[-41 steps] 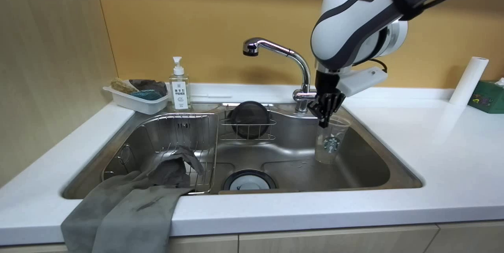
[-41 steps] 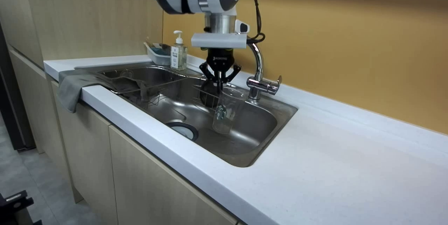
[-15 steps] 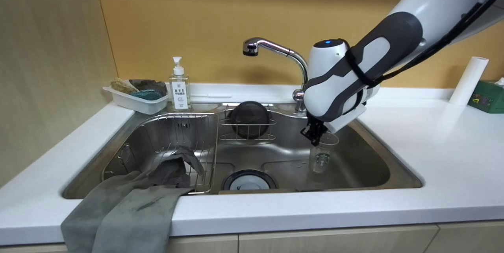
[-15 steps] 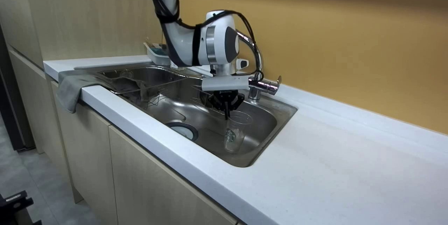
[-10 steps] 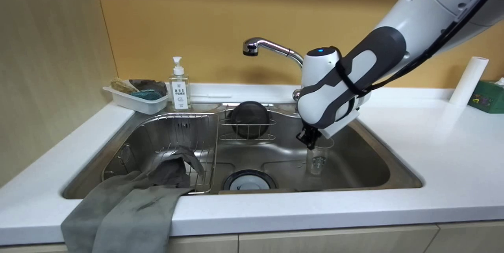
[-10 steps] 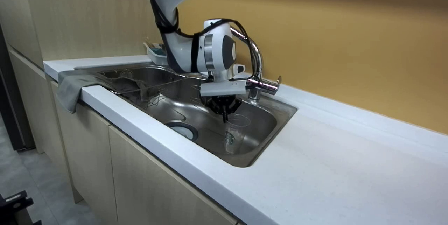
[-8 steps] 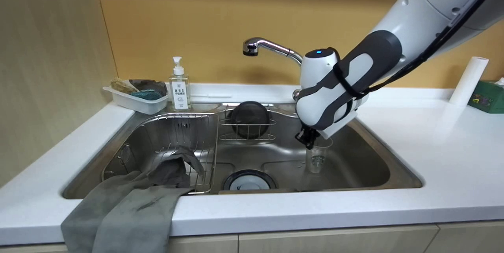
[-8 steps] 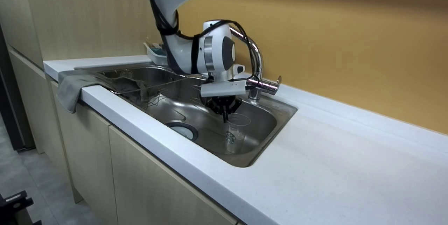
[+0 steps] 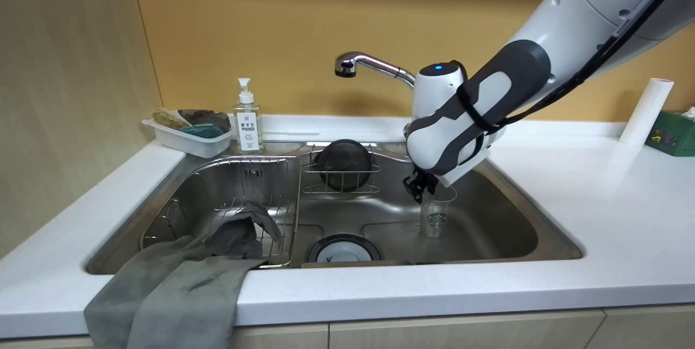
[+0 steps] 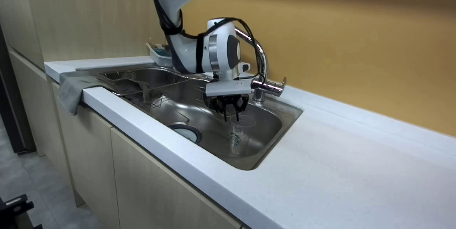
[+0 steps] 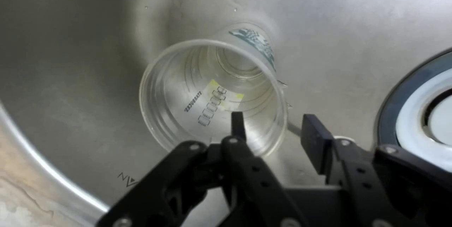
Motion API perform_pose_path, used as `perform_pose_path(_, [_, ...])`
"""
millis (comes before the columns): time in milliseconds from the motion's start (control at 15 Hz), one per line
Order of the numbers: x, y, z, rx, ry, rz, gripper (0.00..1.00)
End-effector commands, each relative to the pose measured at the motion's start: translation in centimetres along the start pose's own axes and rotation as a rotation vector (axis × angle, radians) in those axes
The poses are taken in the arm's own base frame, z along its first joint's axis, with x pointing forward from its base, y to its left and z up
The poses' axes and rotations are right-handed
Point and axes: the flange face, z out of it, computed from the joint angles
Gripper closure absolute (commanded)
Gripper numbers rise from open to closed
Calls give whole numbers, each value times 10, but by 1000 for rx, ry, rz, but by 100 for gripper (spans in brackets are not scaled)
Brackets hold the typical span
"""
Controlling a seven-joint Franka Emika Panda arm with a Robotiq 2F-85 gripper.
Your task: Put the cup in the sink
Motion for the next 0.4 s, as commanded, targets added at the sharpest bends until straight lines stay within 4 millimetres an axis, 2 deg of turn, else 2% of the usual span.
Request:
perform_pose_path(0, [10,2,-26,-16,37,72,23])
perform_pose_path(200, [14,3,-50,-6,51,156,2])
perform_pose_path(333, [14,3,-64,6,58,198,0])
